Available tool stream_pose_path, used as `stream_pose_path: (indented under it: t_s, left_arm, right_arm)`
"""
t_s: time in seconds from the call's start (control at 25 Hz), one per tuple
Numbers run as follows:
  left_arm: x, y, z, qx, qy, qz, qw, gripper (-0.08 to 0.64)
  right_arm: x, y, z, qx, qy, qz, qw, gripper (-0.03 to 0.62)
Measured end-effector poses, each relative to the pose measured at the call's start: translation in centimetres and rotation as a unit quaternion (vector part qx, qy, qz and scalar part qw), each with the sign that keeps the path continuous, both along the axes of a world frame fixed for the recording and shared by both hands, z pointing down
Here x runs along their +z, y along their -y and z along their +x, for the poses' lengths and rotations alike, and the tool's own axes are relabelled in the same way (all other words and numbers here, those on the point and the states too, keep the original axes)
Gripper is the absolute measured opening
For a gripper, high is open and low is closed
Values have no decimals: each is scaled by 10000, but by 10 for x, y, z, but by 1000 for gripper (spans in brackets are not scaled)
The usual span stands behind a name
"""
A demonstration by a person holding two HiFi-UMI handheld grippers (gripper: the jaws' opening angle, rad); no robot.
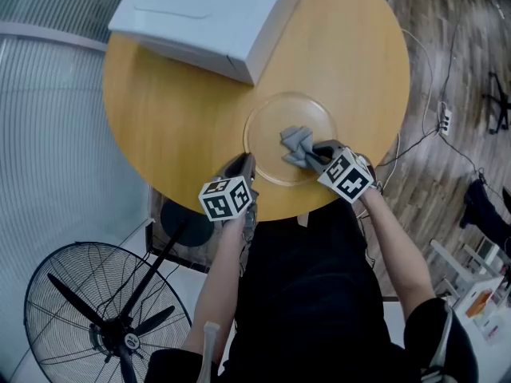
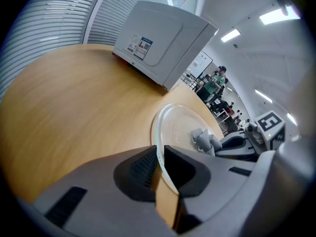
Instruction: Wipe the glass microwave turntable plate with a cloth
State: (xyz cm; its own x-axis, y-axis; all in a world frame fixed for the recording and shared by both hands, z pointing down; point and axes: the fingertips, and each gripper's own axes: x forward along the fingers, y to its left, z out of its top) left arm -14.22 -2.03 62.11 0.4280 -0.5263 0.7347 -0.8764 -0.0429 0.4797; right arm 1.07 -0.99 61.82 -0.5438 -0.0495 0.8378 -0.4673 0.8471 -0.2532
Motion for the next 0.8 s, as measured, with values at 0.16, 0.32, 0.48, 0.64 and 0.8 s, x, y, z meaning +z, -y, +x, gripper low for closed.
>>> stream_pose_path:
  t_s: [0.16, 0.32, 0.48, 0.64, 0.8]
  left_arm:
    - [1, 0, 0, 19, -28, -7, 10000, 43]
    - [1, 0, 1, 17, -26, -5, 10000, 44]
    - [1, 0, 2, 23, -32, 5, 10000, 44]
    - [1, 0, 1, 20, -14, 18, 10000, 44]
    - [1, 0, 1, 17, -4, 16, 10000, 44]
  right_arm:
    - [-1, 34, 21, 604, -24, 68, 9981, 26]
    - [-1, 62, 27, 818, -81, 241, 9963, 26]
    - [-3, 80, 21, 989, -125, 410, 9942, 26]
    - [-4, 79, 7, 846, -179, 568, 9946, 26]
    - [-2, 61, -14, 523, -109, 537, 9971, 26]
